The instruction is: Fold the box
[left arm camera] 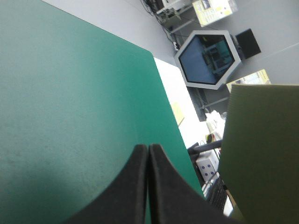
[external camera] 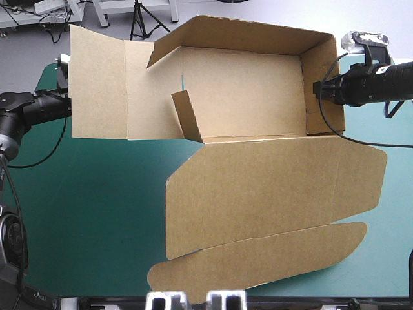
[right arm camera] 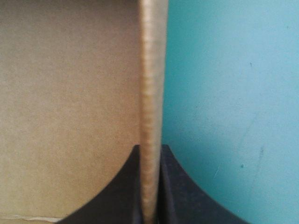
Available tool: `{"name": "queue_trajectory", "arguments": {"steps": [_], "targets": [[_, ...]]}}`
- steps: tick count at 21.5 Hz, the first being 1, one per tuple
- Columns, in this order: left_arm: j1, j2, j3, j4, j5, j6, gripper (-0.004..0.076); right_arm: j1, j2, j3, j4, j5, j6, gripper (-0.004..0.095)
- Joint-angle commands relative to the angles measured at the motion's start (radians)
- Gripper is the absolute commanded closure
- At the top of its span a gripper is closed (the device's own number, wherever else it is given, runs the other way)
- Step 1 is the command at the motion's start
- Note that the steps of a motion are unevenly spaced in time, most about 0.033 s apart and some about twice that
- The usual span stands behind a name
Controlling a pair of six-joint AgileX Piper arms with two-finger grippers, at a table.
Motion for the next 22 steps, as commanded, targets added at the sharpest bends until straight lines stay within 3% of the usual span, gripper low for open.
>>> {"name": "queue_trajectory", "arguments": {"steps": [1,14,19,22], "targets": [[-0.052,-0.057,-0.031,-0.110,0.091,0.015,0.0733,-0.004,-0.038,-0.026,0.084,-0.070,-0.005,0.0925],[-0.139,-0.159,-0.032,-0.123,0.091,0.020,0.0733,0.002,-0.007,-0.026,0.038,-0.130,-0.020,0.0919],[-0.212,-0.167,-0.032,-0.117,0.078,0.031,0.0734,0.095,0.003,-0.026,-0.141,-0.140,0.028,0.0910],[-0.212,-0.182,-0.032,-0.091,0.070,0.031,0.0733,0.104,0.003,-0.026,-0.159,-0.158,0.040,0.0911]]}}
